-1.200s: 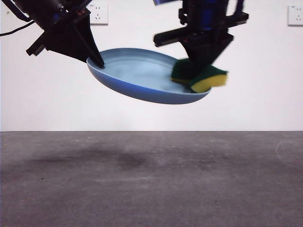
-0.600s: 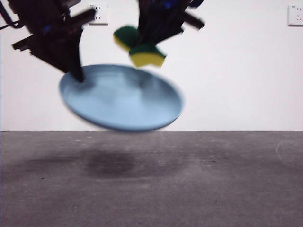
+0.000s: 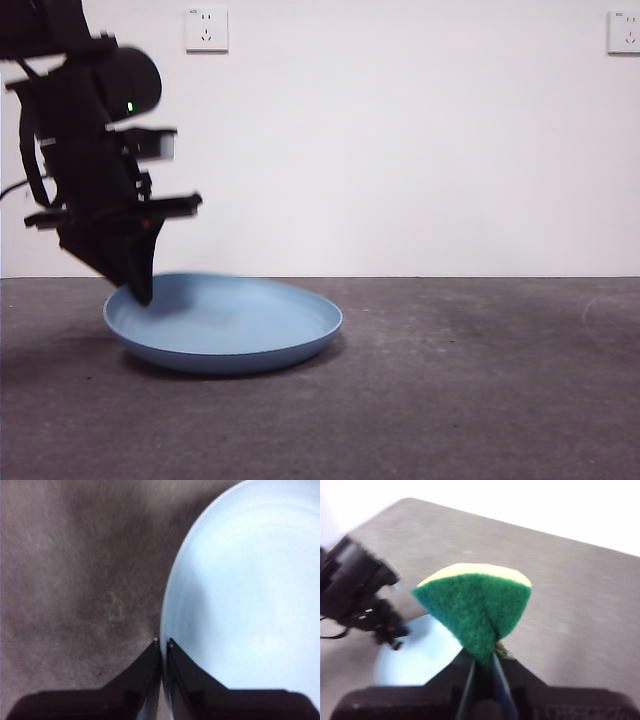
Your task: Pick up the plate,pick up the cloth,clean the plate with the cloth
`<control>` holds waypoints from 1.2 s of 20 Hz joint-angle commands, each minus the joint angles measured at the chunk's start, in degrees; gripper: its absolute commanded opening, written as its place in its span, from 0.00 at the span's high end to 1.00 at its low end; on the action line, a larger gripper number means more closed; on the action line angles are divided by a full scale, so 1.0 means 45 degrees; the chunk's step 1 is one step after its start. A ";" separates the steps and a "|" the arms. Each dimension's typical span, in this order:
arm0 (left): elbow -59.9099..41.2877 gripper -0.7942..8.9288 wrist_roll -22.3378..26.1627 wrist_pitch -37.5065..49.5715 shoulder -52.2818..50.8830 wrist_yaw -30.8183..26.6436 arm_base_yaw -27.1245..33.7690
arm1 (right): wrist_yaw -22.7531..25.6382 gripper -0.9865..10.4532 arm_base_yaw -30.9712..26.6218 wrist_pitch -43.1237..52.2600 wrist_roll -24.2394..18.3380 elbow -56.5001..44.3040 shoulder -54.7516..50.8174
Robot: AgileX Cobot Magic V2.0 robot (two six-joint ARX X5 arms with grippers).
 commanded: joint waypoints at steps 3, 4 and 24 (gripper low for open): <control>-0.0063 0.75 0.0228 -0.0107 0.0505 -0.0155 0.0010 | 0.1112 0.93 -0.0024 -0.0918 0.0039 -0.0121 -0.0243; -0.0063 0.54 0.0223 -0.0180 0.0505 -0.0160 0.0000 | 0.1093 0.93 -0.0121 -0.1049 0.0039 -0.0121 -0.0175; -0.0063 0.37 -0.0738 -0.2293 -0.3395 0.1491 -0.1151 | -0.1282 0.93 -0.2662 -0.1117 0.1010 -0.0121 0.5367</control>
